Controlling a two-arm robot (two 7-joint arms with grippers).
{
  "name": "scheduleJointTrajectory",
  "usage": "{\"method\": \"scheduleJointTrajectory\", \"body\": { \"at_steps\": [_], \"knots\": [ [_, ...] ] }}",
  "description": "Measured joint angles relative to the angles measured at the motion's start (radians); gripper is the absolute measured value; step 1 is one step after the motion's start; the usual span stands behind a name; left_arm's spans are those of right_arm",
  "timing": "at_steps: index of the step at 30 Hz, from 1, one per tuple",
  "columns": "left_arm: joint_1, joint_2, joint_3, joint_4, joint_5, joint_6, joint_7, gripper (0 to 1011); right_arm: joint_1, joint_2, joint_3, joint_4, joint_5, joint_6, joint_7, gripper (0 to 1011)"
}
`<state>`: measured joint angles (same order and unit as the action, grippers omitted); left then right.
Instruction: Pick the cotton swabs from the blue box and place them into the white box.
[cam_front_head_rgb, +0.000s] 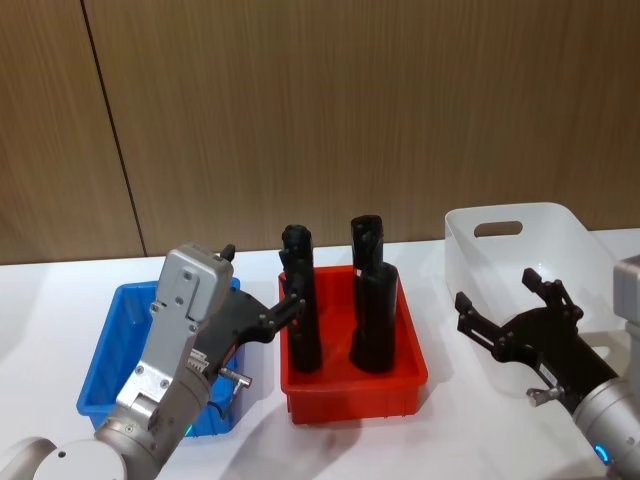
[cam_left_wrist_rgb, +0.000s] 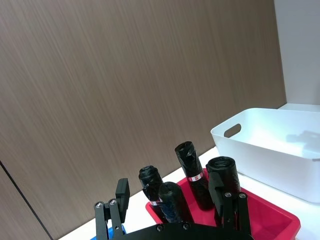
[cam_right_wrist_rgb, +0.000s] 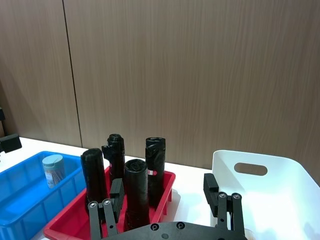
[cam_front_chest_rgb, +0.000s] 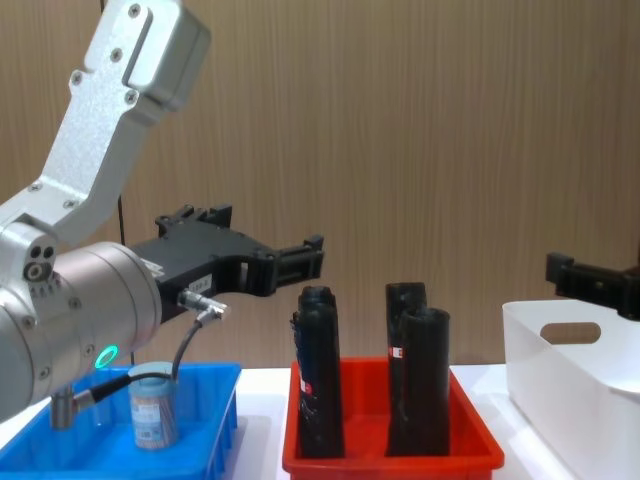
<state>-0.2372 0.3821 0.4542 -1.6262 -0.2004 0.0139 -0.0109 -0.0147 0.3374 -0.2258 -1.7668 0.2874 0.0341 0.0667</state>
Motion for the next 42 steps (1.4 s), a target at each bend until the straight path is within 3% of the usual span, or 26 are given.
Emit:
{"method": "scheduleJointTrajectory", "body": {
  "at_steps": [9, 20, 29, 42],
  "knots": [
    [0.0, 0.0, 0.0, 0.0, 0.0, 0.0, 0.0, 1000, 0.006, -0.002, 0.001, 0.008, 0.0, 0.001, 0.011, 1002],
    [0.0, 0.0, 0.0, 0.0, 0.0, 0.0, 0.0, 1000, 0.071, -0.021, 0.002, 0.089, 0.019, 0.02, 0.116, 1002],
    [0.0, 0.0, 0.0, 0.0, 0.0, 0.0, 0.0, 1000, 0.197, -0.06, -0.003, 0.256, 0.025, 0.042, 0.259, 1002],
    [0.0, 0.0, 0.0, 0.0, 0.0, 0.0, 0.0, 1000, 0.349, -0.108, -0.008, 0.489, 0.047, 0.056, 0.408, 1002]
  ]
}}
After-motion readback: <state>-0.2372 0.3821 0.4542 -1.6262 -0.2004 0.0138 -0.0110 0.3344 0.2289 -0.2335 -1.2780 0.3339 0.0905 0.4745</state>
